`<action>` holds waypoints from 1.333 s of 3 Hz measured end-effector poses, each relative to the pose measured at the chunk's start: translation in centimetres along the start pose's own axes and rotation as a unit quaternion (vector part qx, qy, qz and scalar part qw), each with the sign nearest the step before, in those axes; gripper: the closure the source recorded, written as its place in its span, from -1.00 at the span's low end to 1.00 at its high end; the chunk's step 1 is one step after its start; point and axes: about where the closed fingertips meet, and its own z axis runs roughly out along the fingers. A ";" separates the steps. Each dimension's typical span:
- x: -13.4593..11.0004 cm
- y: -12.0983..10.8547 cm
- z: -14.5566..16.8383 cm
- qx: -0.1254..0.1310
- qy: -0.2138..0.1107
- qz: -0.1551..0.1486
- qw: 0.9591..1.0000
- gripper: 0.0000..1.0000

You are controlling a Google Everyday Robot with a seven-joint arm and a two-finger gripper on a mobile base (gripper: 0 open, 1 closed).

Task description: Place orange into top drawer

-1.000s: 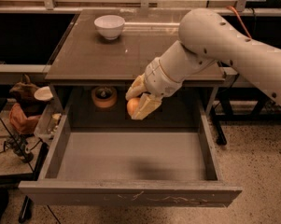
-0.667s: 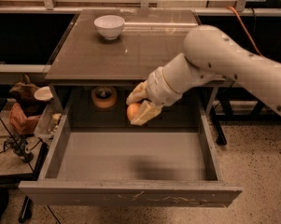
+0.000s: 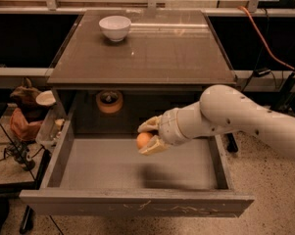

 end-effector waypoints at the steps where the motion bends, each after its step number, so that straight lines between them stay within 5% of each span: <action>1: 0.0 -1.2 0.1 0.023 0.002 0.000 1.000 1.00; 2: -0.1 -1.1 0.1 0.021 0.001 -0.001 1.000 1.00; 4: 3.0 -1.8 5.6 0.060 -0.037 0.005 0.998 1.00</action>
Offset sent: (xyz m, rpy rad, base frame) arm 0.0111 0.0006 0.0025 0.0076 -0.0335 -0.0331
